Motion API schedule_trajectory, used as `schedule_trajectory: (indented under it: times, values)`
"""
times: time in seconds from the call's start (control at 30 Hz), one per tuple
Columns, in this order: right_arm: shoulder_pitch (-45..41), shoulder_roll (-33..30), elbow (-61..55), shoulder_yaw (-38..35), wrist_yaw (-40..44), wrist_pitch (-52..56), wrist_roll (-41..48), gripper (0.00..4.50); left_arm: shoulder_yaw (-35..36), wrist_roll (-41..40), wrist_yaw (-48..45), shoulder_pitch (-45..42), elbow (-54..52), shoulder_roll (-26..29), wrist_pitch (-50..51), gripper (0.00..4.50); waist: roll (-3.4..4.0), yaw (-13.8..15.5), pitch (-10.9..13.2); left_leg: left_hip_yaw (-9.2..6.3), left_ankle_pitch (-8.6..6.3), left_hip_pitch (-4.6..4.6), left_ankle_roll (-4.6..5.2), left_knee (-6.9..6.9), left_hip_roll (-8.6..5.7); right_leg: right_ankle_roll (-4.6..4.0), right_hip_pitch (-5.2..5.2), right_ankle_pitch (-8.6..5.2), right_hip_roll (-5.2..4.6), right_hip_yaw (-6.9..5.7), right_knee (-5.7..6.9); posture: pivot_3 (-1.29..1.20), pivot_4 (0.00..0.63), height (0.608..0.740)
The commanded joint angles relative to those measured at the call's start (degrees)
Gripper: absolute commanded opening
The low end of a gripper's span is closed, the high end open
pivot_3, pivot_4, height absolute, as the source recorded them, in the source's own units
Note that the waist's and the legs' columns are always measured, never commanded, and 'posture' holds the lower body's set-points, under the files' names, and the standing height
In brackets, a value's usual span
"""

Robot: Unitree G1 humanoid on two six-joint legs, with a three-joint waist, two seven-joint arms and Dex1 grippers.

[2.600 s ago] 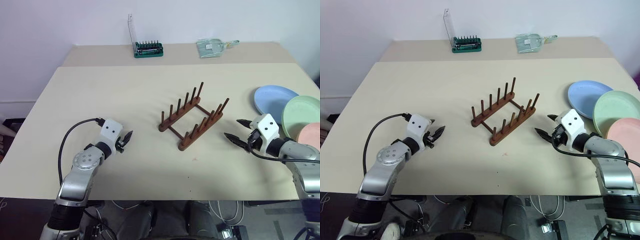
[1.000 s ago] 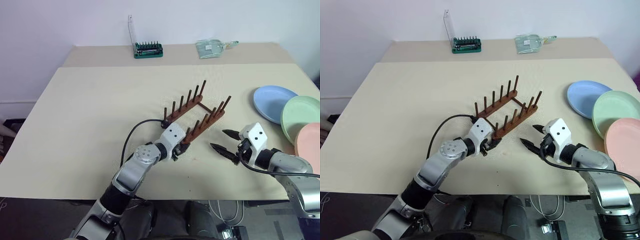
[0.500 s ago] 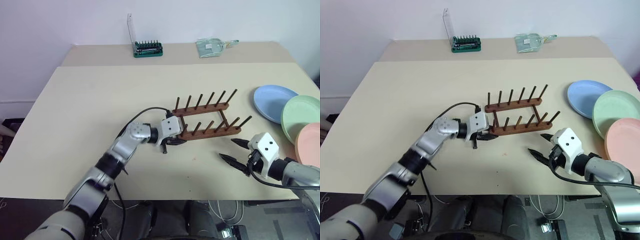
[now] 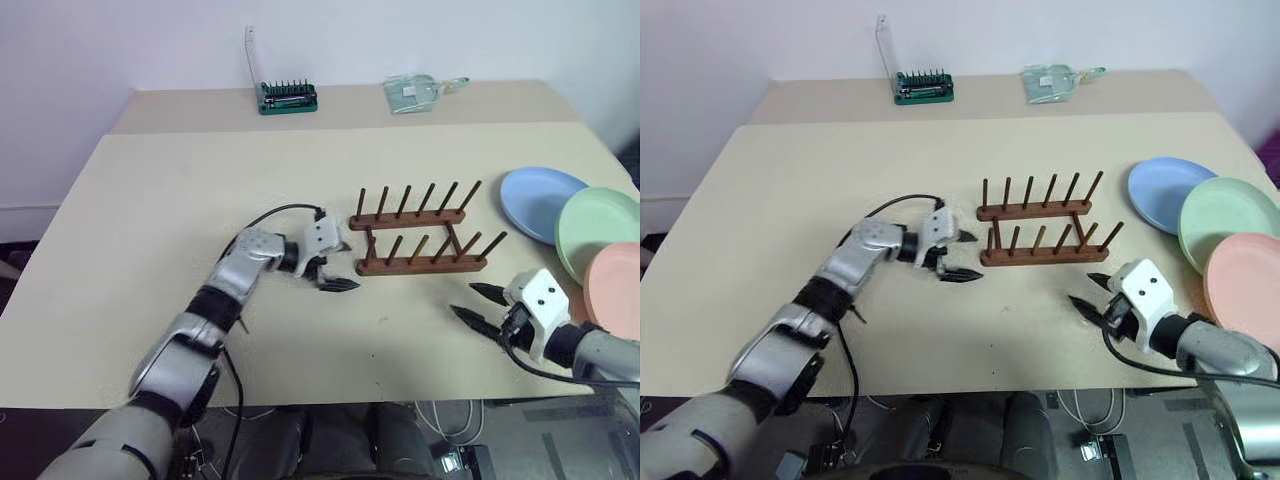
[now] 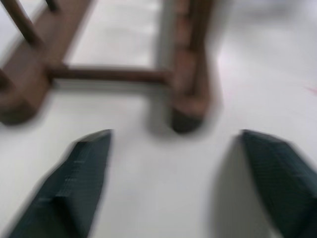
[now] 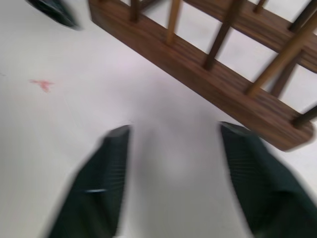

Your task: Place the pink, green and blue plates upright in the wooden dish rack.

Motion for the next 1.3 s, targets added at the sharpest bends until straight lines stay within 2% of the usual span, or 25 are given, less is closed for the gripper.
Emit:
schedule_trajectory:
  times: [0.03,0.07,0.1,0.27,0.47,0.57,0.67,0.87,0.97,1.07,1.13,1.2,1.3]
  values:
    - [-2.02,-1.7,1.84,1.06,-1.0,1.1,-2.57,0.68,-1.78,-1.44,-0.65,5.07,-14.14,1.22,9.12,2.34,0.03,0.4,-0.02,0.0,0.01,0.0,-0.01,0.0,0.0,-0.02,0.0,0.01,0.0,0.0,-0.01,0.0,0.15,0.74]
    - [-2.73,-2.27,2.94,2.31,-1.3,0.69,-4.23,0.07,-2.51,-0.42,1.54,6.22,-17.14,0.49,10.76,1.75,0.03,0.74,-0.02,0.01,0.01,0.0,-0.01,0.01,-0.01,-0.03,0.02,0.02,-0.01,0.0,-0.01,0.0,0.15,0.74]
    - [-3.64,-2.55,4.07,3.44,-1.91,0.37,-5.69,0.0,-3.45,0.87,3.46,6.85,-19.02,-0.5,11.39,1.43,0.01,0.92,-0.01,0.0,0.0,-0.01,-0.01,0.03,-0.02,-0.03,0.04,0.02,-0.02,0.0,-0.02,0.0,0.15,0.74]
    - [-8.69,-2.43,8.52,7.57,-3.22,-0.4,-9.68,0.0,-5.43,3.03,12.5,7.66,-22.81,-7.35,19.26,1.43,0.0,1.78,0.0,0.02,-0.03,-0.03,0.05,0.09,-0.05,0.02,0.13,0.15,-0.04,0.0,-0.17,0.0,0.15,0.74]
    - [-17.96,-1.31,18.74,15.46,-6.61,-3.65,-17.93,0.0,-2.29,9.77,33.71,4.1,-12.12,-15.73,24.96,1.43,-0.05,1.63,0.0,0.07,0.01,0.06,-0.02,0.09,-0.01,0.0,0.19,0.21,0.0,0.0,-0.16,0.0,0.15,0.74]
    - [-21.73,-0.38,23.34,17.24,-8.06,-5.46,-20.16,0.0,-1.48,10.31,37.48,2.85,-9.65,-16.65,23.03,1.43,-0.06,1.11,-0.02,0.07,-0.04,0.13,0.08,0.1,0.01,0.02,0.22,0.3,0.02,0.0,-0.15,0.0,0.15,0.74]
    - [-25.81,0.88,28.01,18.45,-9.26,-8.04,-21.64,0.0,-0.38,10.35,40.06,1.37,-6.4,-17.03,21.73,1.43,-0.1,0.5,-0.05,0.06,0.15,0.14,-0.24,0.1,0.02,0.0,0.24,0.31,0.04,0.0,-0.13,0.0,0.15,0.74]
    - [-29.13,0.94,32.42,17.5,-9.65,-11.17,-22.44,0.0,-0.19,9.02,39.01,1.15,-6.17,-16.47,18.6,1.43,-0.07,0.52,-0.06,0.07,0.15,0.14,-0.25,0.09,0.01,-0.01,0.22,0.32,0.03,0.01,-0.13,0.0,0.15,0.74]
    - [-24.35,-2.16,24.42,13.53,-5.07,-10.14,-19.0,0.74,-0.58,7.58,36.45,2.76,-9.43,-15.98,17.22,1.36,-0.03,0.66,-0.09,0.07,0.15,0.08,-0.24,0.08,0.01,-0.01,0.16,0.33,0.03,0.01,-0.13,0.0,0.15,0.74]
    - [-16.87,-3.51,9.84,3.13,-1.66,-5.11,-12.01,2.25,-1.85,5.25,30.78,5.89,-15.92,-13.96,14.4,1.36,0.06,0.62,-0.1,0.0,0.13,-0.02,-0.22,0.02,0.02,-0.02,0.04,0.32,0.05,-0.01,-0.14,0.0,0.15,0.74]
    - [-10.76,-3.54,1.84,-8.19,-1.18,1.27,-10.2,3.21,-2.69,2.95,25.52,8.37,-20.68,-11.65,12.1,1.36,0.15,0.56,-0.1,0.06,0.09,-0.12,-0.16,-0.01,0.0,-0.01,-0.09,0.32,0.02,0.04,-0.16,0.0,0.15,0.74]
    - [-5.68,-3.34,-3.2,-16.69,-0.38,6.31,-9.06,3.21,-2.91,1.32,22.22,9.86,-23.45,-10.27,11.33,1.36,0.18,0.92,-0.06,0.08,0.06,-0.21,-0.12,0.0,-0.01,-0.01,-0.16,0.32,0.0,0.07,-0.18,0.0,0.15,0.74]
    - [1.06,-0.79,-8.71,-24.51,1.03,11.99,-6.14,3.21,-2.54,-1.22,18.83,10.34,-24.79,-9.65,11.84,1.36,0.17,1.61,-0.06,0.08,-0.02,-0.14,0.0,0.07,-0.01,-0.02,-0.02,0.32,0.0,0.06,-0.21,0.0,0.15,0.74]
